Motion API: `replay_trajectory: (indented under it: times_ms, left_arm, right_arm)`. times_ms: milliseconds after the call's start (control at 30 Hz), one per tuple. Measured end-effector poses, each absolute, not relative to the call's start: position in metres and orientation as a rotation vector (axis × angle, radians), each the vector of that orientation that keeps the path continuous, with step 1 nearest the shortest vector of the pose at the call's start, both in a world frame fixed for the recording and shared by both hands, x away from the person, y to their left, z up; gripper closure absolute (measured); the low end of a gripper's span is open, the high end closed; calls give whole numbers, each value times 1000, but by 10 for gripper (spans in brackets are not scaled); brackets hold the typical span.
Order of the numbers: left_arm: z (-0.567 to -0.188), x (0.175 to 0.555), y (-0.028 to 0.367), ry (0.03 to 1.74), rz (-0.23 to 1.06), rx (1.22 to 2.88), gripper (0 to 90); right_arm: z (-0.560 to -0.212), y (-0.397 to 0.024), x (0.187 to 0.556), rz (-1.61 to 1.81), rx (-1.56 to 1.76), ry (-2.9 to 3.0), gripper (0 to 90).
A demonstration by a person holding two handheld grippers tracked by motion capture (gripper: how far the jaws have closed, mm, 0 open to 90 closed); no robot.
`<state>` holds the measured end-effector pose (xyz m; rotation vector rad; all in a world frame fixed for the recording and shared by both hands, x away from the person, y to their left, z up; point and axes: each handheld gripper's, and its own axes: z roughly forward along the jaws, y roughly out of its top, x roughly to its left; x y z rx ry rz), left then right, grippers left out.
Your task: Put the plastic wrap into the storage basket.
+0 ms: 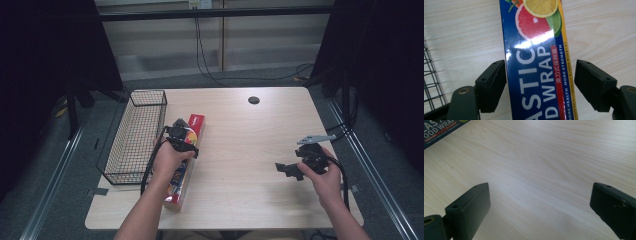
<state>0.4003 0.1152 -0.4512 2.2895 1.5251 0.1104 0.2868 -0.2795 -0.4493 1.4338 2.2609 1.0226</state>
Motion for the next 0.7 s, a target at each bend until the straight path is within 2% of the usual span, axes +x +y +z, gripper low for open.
replay_trajectory:
  times_ms: [167, 433, 700]
  left_arm:
    - [-453, 402, 114, 1554, 84, 2292, 313]
    - [-459, 404, 110, 1570, 100, 2305, 340]
    - [-455, 404, 105, 1671, 120, 2293, 412]
  right_arm:
    - [-449, -279, 287, 1025, 1433, 2260, 29]
    - [-449, -280, 287, 1027, 1430, 2259, 29]
    - [-448, -280, 287, 1025, 1432, 2258, 29]
